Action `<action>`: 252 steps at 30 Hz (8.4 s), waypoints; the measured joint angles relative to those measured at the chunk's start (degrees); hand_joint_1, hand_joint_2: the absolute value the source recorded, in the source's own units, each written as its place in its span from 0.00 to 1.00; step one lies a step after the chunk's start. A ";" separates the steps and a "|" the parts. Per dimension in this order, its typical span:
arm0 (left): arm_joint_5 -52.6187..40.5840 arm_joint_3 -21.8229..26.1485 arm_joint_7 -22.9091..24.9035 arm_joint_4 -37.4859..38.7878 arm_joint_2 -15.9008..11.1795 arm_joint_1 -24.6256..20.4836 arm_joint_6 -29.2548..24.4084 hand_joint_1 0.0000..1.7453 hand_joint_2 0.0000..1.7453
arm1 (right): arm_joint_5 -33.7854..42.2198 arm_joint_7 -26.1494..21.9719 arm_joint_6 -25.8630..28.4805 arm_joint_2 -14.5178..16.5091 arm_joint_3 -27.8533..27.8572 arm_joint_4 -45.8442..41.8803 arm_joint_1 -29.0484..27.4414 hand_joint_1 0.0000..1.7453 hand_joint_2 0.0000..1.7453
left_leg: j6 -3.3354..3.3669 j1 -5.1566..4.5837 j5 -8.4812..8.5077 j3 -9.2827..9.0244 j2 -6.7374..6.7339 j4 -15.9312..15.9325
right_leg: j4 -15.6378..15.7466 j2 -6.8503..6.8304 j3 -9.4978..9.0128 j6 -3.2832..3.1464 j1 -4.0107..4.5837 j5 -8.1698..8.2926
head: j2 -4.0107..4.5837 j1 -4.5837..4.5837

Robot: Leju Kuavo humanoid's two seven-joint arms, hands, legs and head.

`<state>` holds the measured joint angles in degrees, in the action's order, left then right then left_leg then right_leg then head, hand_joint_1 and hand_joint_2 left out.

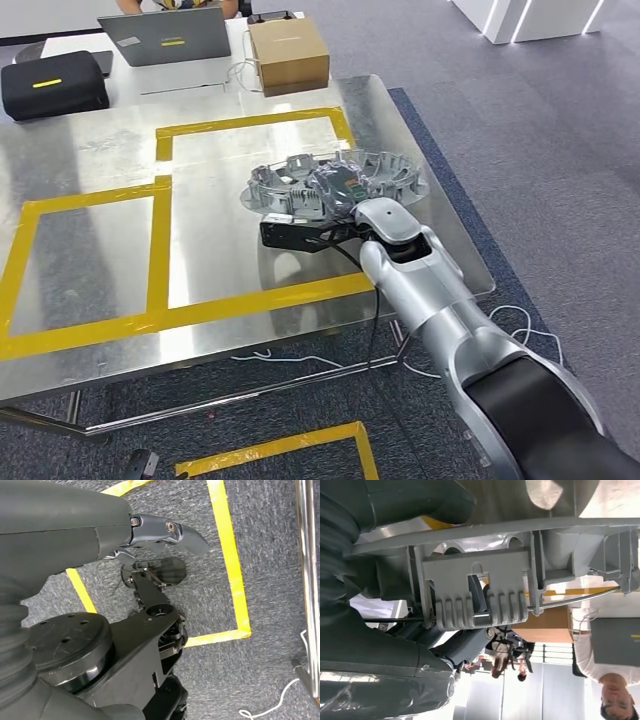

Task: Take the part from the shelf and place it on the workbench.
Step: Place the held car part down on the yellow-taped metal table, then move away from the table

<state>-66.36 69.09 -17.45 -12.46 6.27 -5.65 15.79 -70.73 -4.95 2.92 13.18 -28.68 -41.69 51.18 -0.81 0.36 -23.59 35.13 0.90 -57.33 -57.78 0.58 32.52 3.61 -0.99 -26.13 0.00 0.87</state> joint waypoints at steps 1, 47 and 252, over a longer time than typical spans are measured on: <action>0.00 0.00 0.14 0.00 0.00 0.01 -0.01 0.00 1.00 | 0.06 -0.08 0.03 0.15 -0.21 0.16 0.01 1.00 1.00 | 0.00 0.00 0.00 0.00 0.00 0.00 | 0.01 0.00 0.00 0.00 0.00 0.00 | 0.00 0.00; -0.71 -0.14 0.64 0.02 -0.33 -0.07 -0.40 0.00 1.00 | 1.24 -0.16 1.10 1.29 -2.67 4.51 0.19 1.00 1.00 | -1.61 0.36 -0.70 -1.68 -0.26 1.48 | -0.88 0.42 3.87 -1.33 0.18 2.70 | 0.00 0.07; 0.54 1.49 1.00 0.11 9.01 1.37 -9.61 0.00 0.00 | 23.95 15.73 22.67 -1.44 70.26 26.36 -50.40 0.00 0.00 | -1.54 0.54 -10.76 3.69 -0.46 -14.84 | -0.32 -0.06 1.55 -2.31 -0.23 1.36 | 0.00 -0.55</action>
<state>-65.82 70.58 -16.45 -12.35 15.28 -4.29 6.18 -46.78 10.78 25.60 11.74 41.58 -15.33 0.79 -2.35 0.90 -34.35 38.82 0.44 -72.16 -58.10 0.52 34.07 1.30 -1.22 -24.77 0.00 0.32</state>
